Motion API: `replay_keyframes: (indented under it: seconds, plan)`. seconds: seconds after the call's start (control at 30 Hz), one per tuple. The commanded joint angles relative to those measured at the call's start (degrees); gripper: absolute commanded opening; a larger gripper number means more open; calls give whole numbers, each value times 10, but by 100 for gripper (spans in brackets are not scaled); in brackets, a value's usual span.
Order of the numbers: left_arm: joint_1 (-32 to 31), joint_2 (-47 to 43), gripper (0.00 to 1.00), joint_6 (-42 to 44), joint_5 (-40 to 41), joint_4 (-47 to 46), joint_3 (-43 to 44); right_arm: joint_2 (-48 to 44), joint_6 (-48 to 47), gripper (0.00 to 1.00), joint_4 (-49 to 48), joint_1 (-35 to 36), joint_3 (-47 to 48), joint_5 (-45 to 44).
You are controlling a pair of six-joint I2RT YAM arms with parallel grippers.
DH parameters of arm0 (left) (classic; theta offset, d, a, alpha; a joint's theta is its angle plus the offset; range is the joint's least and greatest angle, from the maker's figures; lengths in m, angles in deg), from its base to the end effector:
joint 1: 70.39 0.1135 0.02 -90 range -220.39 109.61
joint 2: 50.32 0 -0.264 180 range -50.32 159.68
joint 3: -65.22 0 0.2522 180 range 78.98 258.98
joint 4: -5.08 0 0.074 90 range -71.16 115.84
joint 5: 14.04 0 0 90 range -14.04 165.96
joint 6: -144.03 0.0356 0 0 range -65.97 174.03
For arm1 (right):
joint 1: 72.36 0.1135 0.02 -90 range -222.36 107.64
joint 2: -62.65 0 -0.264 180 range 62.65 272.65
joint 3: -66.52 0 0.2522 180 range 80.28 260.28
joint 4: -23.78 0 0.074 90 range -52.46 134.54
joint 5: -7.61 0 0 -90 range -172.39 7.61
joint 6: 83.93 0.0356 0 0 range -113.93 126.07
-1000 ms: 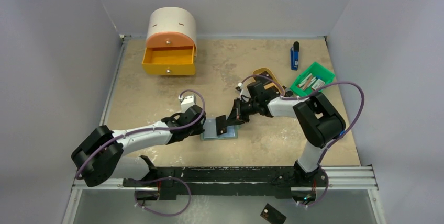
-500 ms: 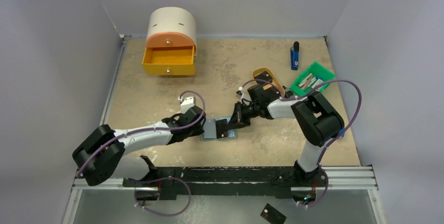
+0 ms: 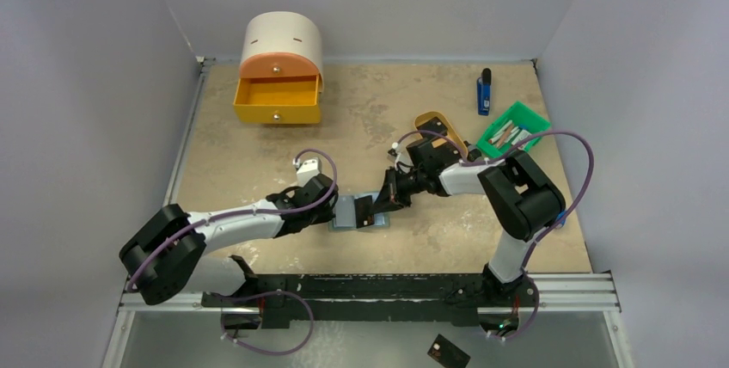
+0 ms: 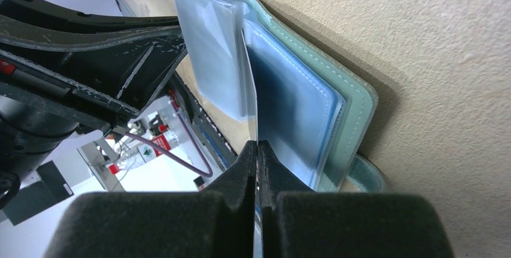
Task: Put the credit cards into the card holder
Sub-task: Insert the credit card into the card holder.
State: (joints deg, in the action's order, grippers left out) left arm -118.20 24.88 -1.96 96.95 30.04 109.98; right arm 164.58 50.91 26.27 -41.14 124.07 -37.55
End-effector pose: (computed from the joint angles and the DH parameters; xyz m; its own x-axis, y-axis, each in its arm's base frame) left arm 0.1645 -0.1625 0.1527 -0.7694 -0.3036 -0.5620 -0.1477 0.9406 -0.3058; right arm 0.2629 0.1887 0.1230 -0.9924 -0.0168 -0.1219 -0.1128 0.5195 0.8470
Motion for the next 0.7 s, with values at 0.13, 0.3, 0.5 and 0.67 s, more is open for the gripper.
replay_keyframes:
  seconds: [0.13, 0.3, 0.5, 0.67]
  plan:
    - [0, 7, 14, -6, 3, -19, -5, -6, 6, 0, -28, 5, 20, 28]
    - [0, 9, 14, -6, 2, -20, -6, 1, 13, 0, -38, 5, 21, 32]
    - [-1, 12, 14, -5, 0, -21, -6, 1, 25, 0, -58, 6, 17, 38]
    - [0, 13, 13, -5, -1, -23, -6, 6, 35, 0, -76, 6, 10, 43]
